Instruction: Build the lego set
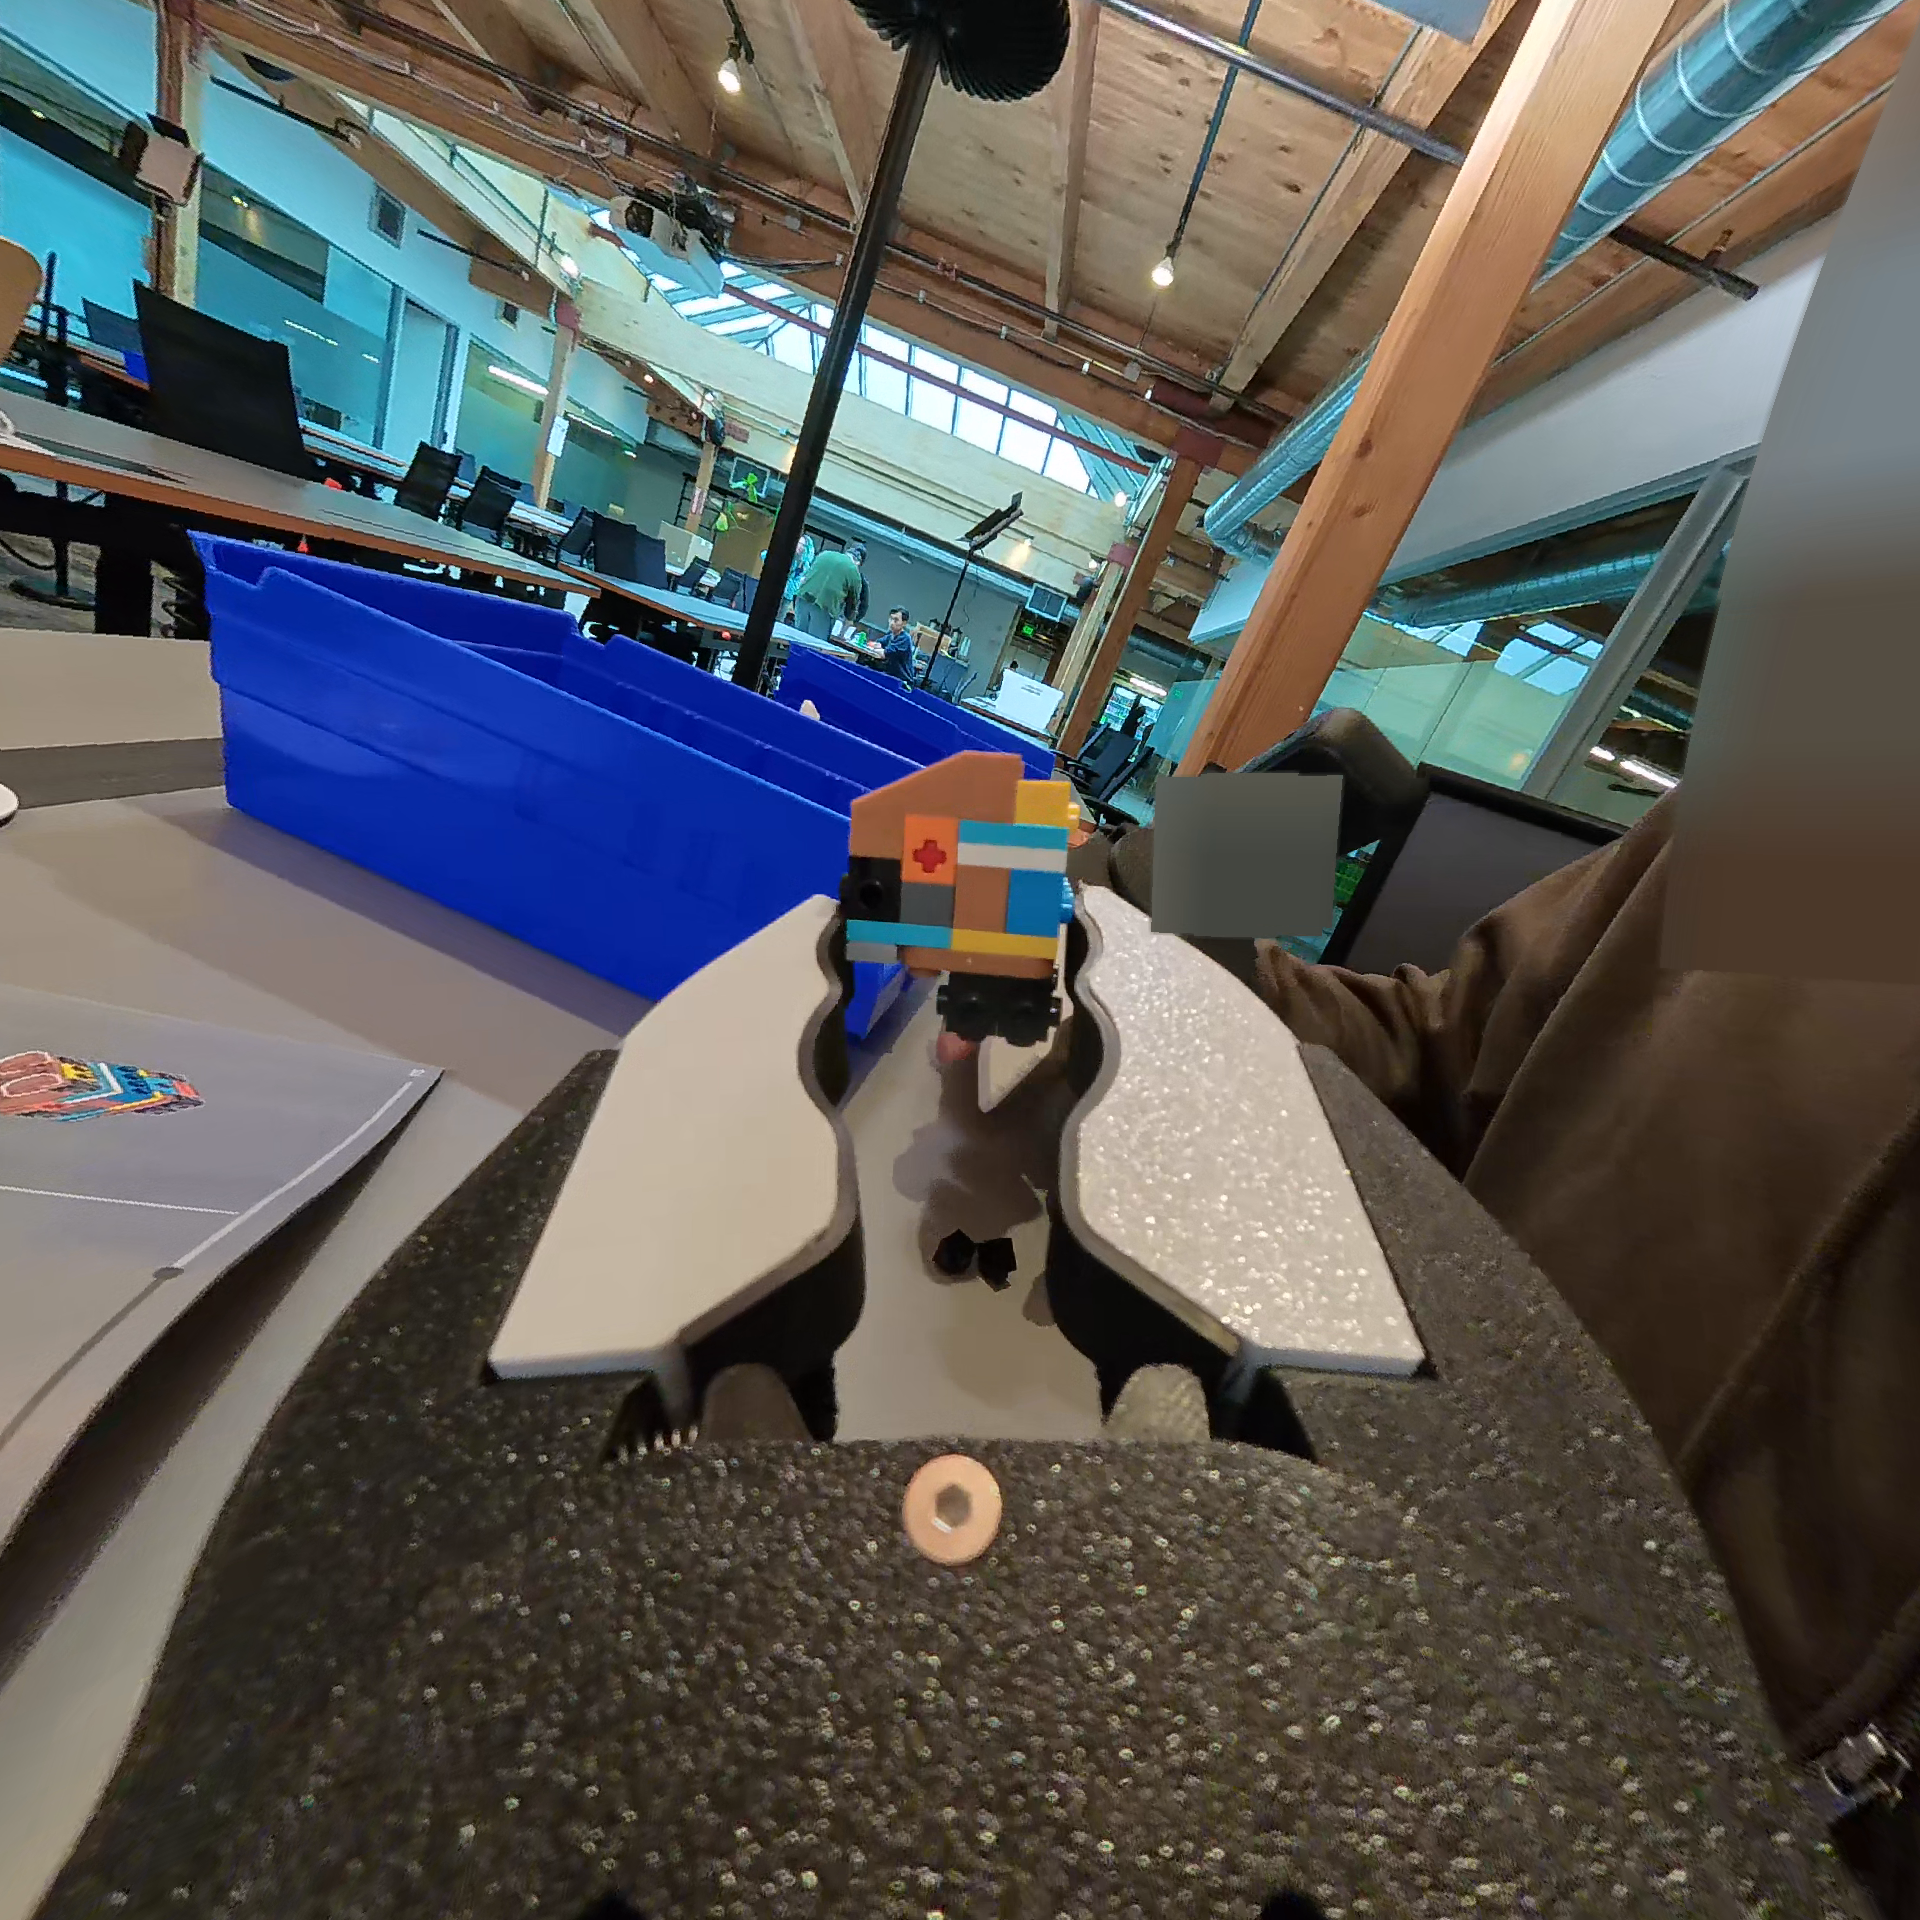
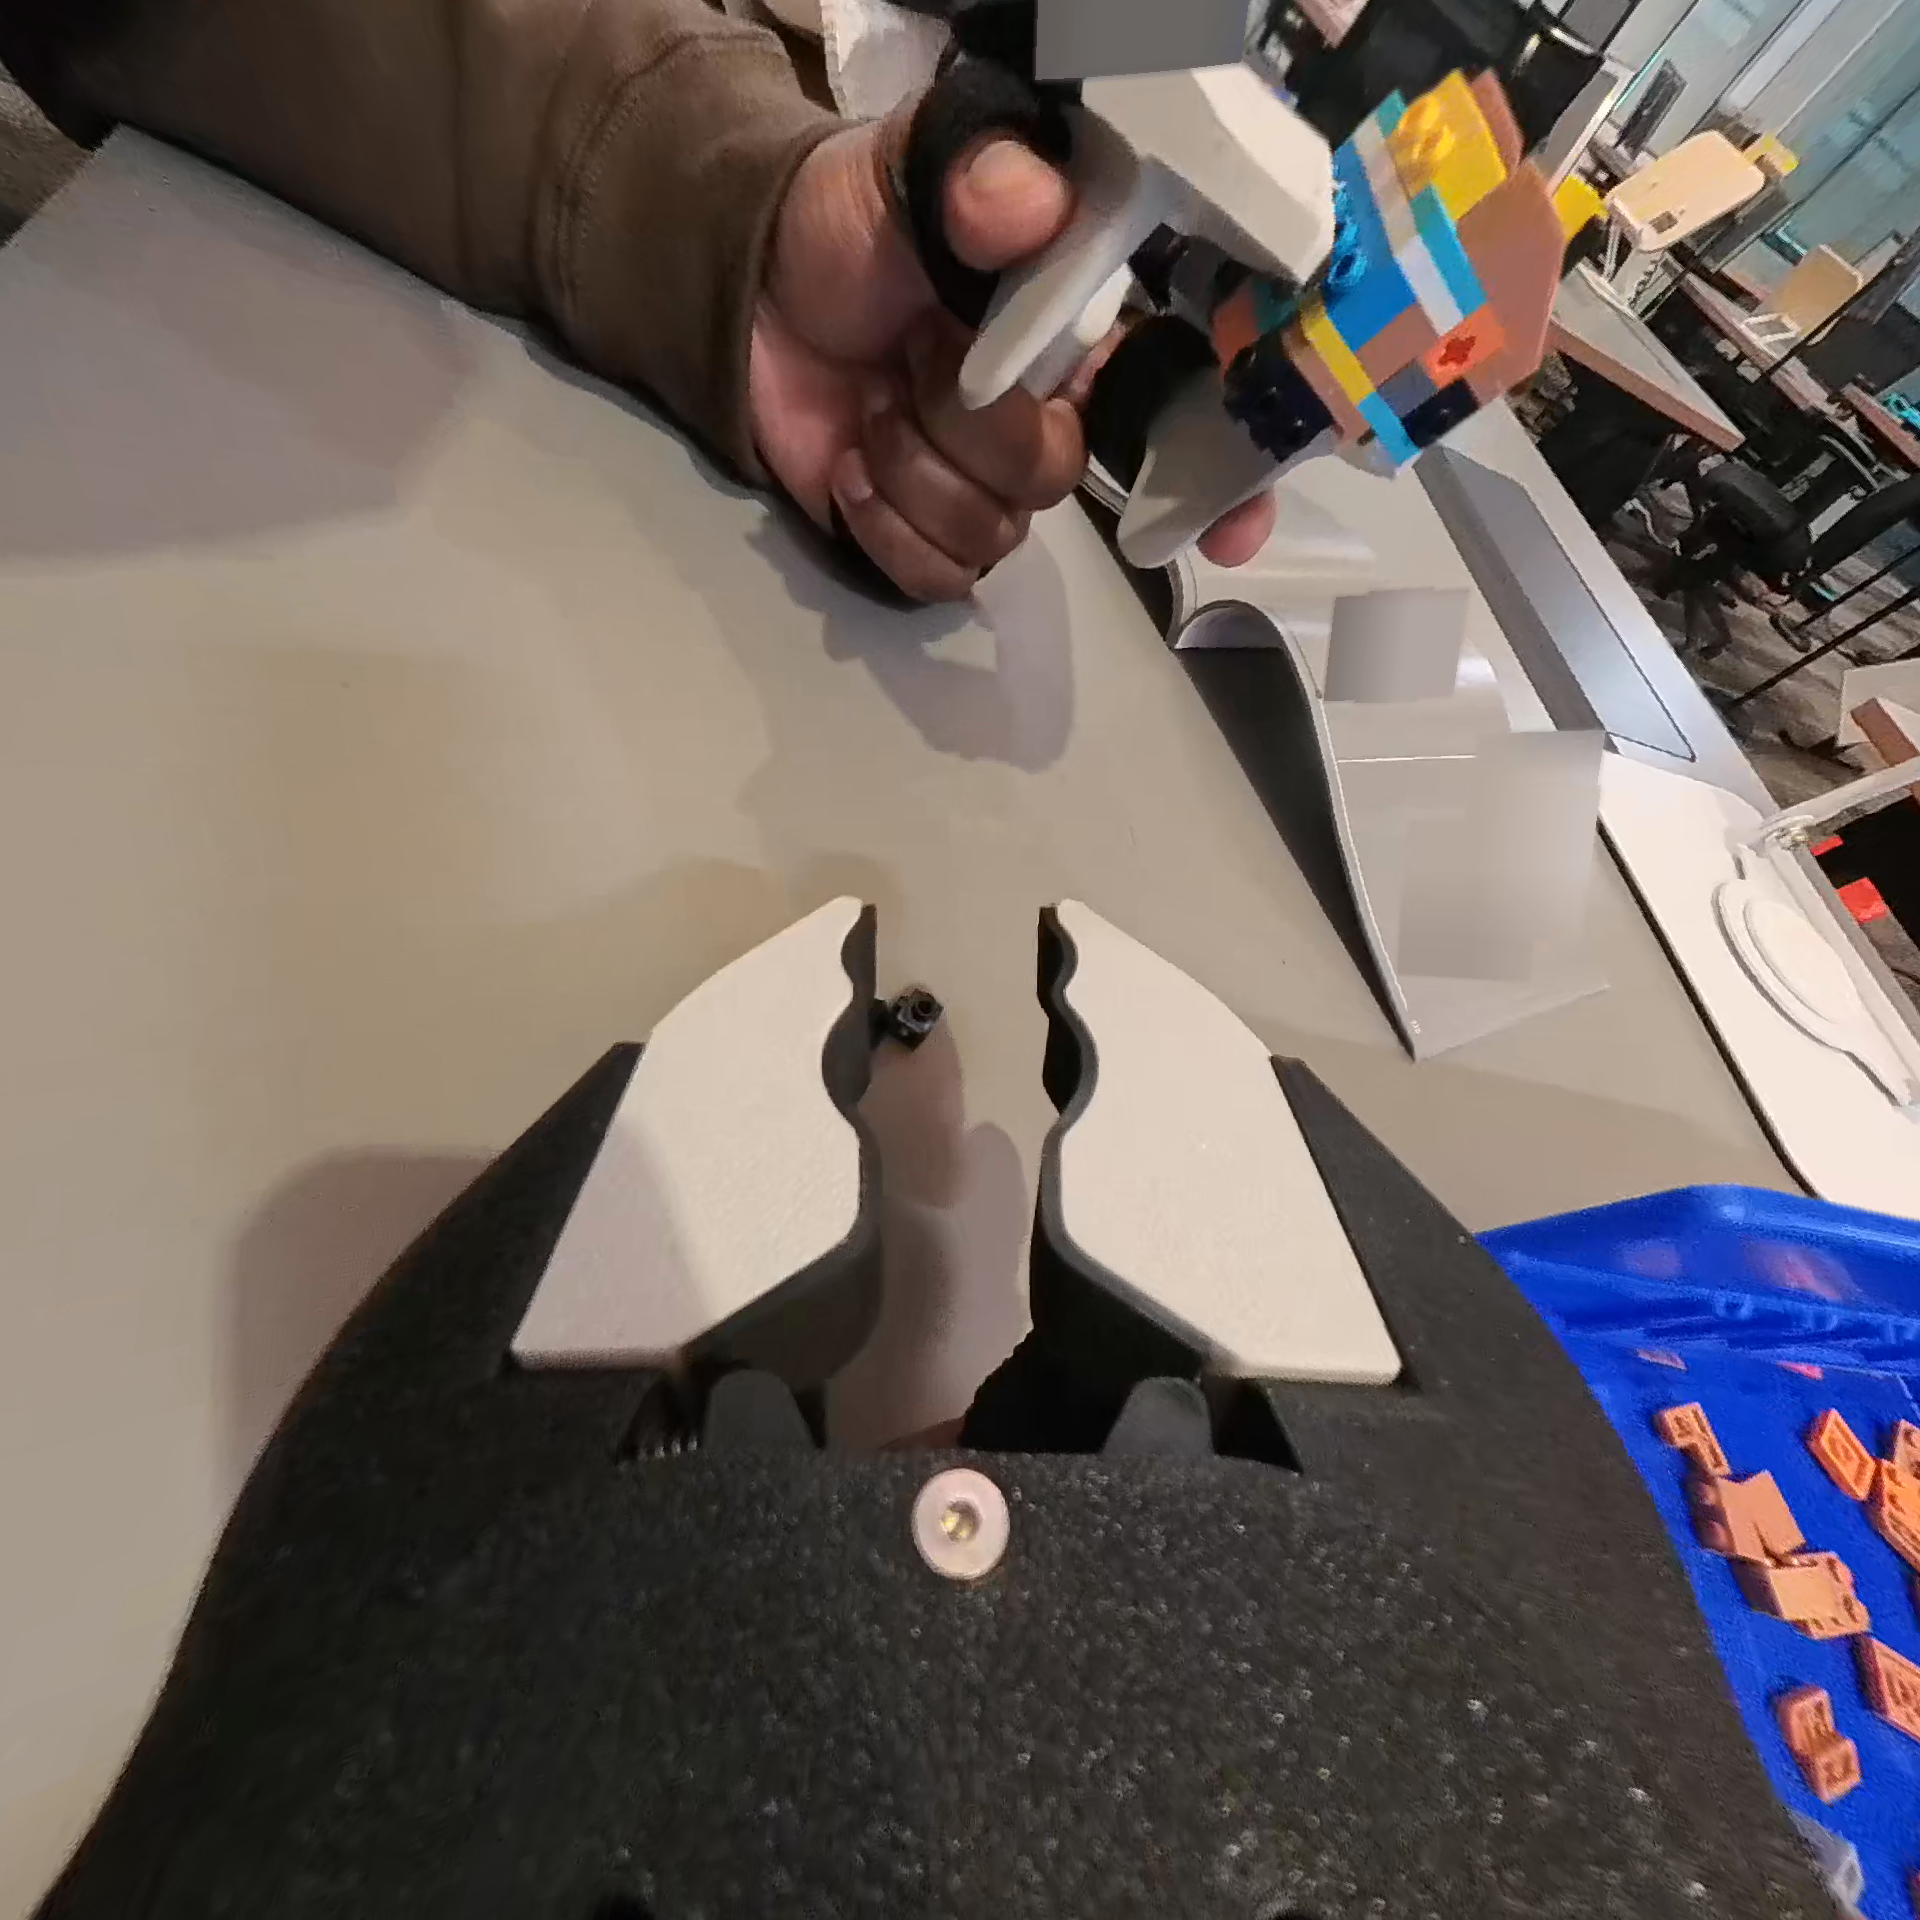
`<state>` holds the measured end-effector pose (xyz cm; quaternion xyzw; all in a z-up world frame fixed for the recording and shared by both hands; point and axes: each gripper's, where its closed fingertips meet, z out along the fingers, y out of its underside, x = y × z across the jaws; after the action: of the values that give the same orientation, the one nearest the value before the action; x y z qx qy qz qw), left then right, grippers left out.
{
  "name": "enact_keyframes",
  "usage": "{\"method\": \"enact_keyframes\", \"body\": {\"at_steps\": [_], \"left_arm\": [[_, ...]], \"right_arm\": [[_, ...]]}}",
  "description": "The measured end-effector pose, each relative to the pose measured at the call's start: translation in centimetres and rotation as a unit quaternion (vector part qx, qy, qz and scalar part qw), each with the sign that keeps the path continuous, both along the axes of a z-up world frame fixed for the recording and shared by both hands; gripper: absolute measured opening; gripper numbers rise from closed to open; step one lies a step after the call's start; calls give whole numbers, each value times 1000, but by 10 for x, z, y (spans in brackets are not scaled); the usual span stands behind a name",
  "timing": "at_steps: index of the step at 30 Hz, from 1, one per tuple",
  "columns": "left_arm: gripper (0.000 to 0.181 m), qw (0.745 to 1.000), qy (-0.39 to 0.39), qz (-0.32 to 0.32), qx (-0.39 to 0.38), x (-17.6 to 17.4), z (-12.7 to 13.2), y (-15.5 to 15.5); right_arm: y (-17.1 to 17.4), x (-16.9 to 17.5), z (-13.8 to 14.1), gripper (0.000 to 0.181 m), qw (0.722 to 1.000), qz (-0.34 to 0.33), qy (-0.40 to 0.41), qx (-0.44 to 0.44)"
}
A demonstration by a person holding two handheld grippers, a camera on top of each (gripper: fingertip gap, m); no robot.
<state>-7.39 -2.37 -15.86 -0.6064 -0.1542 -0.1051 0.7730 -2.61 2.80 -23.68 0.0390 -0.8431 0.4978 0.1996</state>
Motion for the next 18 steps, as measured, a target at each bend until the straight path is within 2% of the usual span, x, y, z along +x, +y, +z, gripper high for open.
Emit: {"method": "enact_keyframes", "body": {"at_steps": [4,8,18], "left_arm": [[38,1000,-2,-2,8,0,2,1],[39,1000,4,-2,12,0,3,3],[38,1000,11,-3,15,2,4,1]], "right_arm": [[-2,1,1,29,1000,3,15,-21],[1,-6,15,27,997,-14,35,-69],[7,-19,35,27,988,-53,75,-123]]}}
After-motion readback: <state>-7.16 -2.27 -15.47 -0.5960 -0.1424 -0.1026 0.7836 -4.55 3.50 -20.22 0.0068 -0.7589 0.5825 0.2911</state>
